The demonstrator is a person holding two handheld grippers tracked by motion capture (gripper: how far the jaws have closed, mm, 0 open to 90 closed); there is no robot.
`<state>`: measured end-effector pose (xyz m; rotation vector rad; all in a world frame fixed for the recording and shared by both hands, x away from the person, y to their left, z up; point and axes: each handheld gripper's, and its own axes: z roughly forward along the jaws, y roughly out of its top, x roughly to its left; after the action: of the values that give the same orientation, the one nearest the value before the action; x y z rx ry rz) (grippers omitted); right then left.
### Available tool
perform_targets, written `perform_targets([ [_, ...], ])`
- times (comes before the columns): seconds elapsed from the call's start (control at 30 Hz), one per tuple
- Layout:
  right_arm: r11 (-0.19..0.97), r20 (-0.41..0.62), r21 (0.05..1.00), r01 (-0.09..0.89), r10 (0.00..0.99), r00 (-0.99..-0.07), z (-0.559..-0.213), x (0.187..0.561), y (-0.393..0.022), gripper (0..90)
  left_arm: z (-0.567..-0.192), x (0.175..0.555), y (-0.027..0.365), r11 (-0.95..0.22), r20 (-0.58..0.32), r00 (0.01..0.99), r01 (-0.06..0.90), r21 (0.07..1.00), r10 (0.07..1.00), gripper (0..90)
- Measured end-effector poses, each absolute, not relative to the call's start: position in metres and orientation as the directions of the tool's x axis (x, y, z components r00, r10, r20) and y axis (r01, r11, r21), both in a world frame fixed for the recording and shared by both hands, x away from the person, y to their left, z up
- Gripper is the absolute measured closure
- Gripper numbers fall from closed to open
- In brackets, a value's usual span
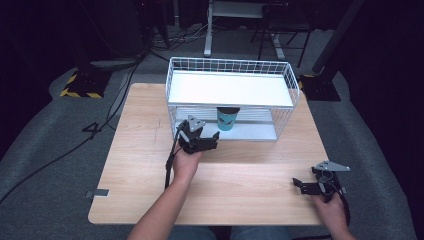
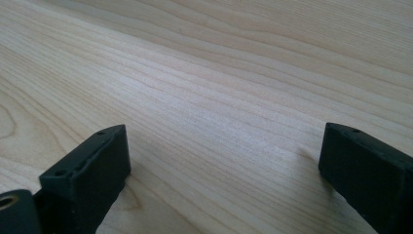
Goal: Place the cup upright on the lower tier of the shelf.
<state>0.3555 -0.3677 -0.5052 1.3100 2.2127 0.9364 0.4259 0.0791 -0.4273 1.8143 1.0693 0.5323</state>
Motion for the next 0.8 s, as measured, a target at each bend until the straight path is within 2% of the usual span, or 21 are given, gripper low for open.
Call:
perform_targets([
  [0.8, 0.342, -0.006, 0.717, 0.607, 0.874, -0.486, -0.505, 0.356, -0.367, 4.9, -0.401, 0.343, 0.146, -0.228, -0.084, 0.625, 0.403, 0.887, 0.776, 14.2],
])
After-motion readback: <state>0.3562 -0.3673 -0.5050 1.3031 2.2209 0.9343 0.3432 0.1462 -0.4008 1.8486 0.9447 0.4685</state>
